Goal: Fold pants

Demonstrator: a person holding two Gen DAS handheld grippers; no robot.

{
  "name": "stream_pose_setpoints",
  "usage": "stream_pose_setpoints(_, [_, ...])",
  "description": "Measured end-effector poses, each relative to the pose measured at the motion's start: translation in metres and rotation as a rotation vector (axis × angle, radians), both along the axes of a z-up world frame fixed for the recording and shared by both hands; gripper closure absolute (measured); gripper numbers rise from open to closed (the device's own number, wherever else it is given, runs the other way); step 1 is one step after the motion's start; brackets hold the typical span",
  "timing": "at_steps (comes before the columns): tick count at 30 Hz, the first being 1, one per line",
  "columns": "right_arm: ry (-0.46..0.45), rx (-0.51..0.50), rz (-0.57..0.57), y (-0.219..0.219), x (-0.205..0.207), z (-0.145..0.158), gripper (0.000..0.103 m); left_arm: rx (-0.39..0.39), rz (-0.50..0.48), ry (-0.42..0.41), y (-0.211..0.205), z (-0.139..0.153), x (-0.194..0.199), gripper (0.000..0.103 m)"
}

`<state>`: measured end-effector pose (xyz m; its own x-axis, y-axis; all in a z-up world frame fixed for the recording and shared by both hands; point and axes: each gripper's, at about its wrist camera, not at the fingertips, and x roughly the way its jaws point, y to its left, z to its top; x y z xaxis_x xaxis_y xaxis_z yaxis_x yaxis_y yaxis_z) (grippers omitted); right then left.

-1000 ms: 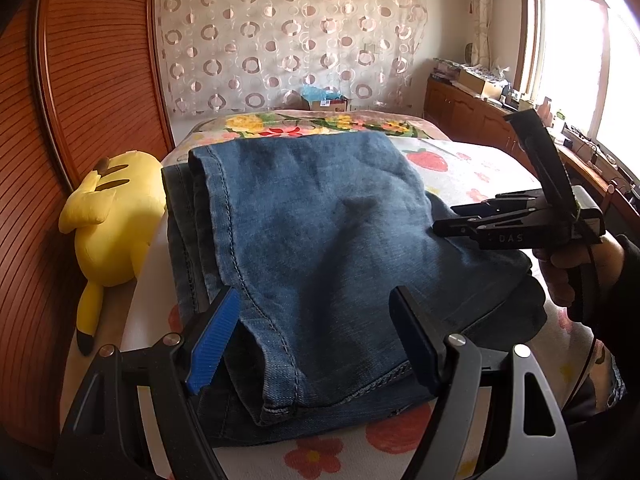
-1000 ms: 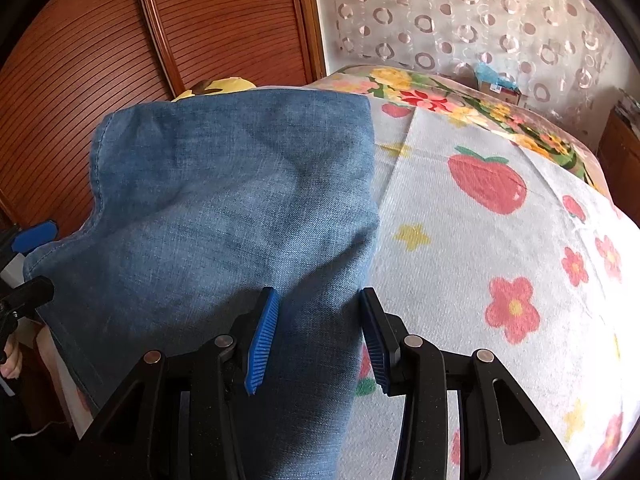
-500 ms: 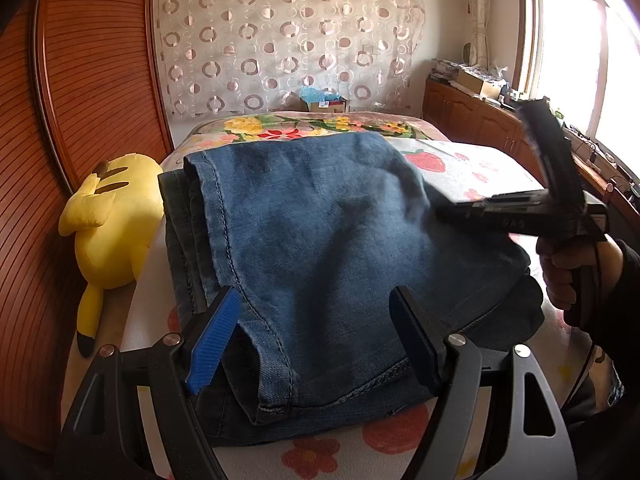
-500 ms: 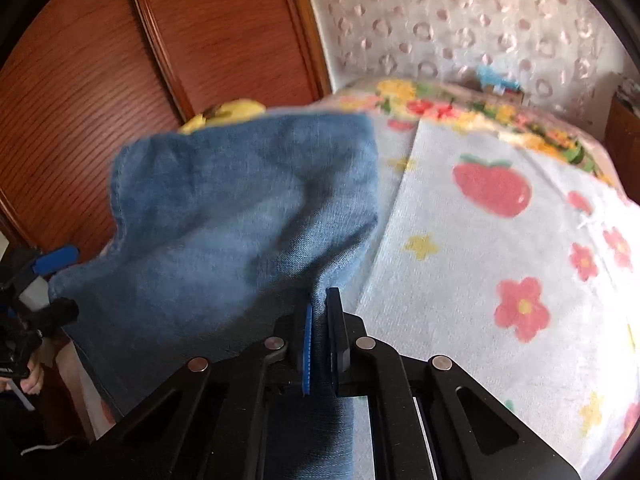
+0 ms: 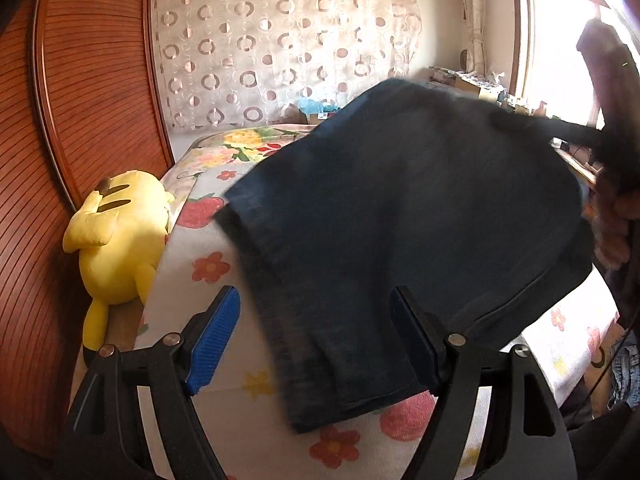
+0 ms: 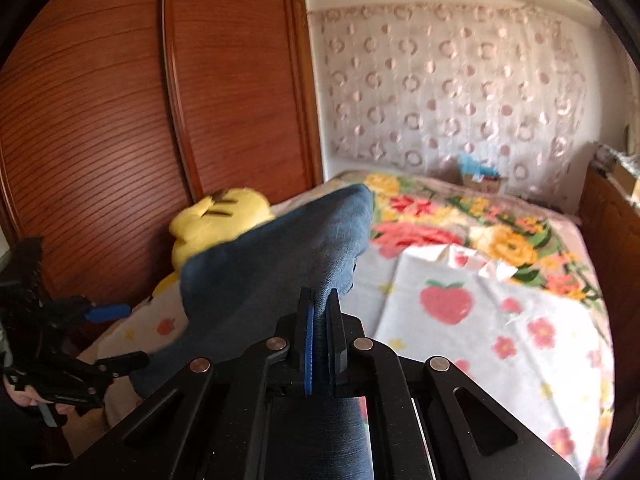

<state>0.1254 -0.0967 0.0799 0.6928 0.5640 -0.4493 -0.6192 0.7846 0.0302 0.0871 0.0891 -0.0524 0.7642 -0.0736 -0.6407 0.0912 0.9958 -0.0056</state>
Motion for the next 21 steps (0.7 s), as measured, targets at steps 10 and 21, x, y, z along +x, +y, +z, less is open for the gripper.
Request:
stream_pose_setpoints(10, [0.038,-0.048,-0.259,-0.111,-0.003,-0.028,0.099,0.015,-0.037,0.02,-0.012,-0.003,0.013,0.025])
stream_pose_setpoints(21, [0.165,-0.123,-0.373,-0.163,-0.002,-0.098,0.093,0.035,-0.132,0.017,-0.062,0.002,0.038,0.025])
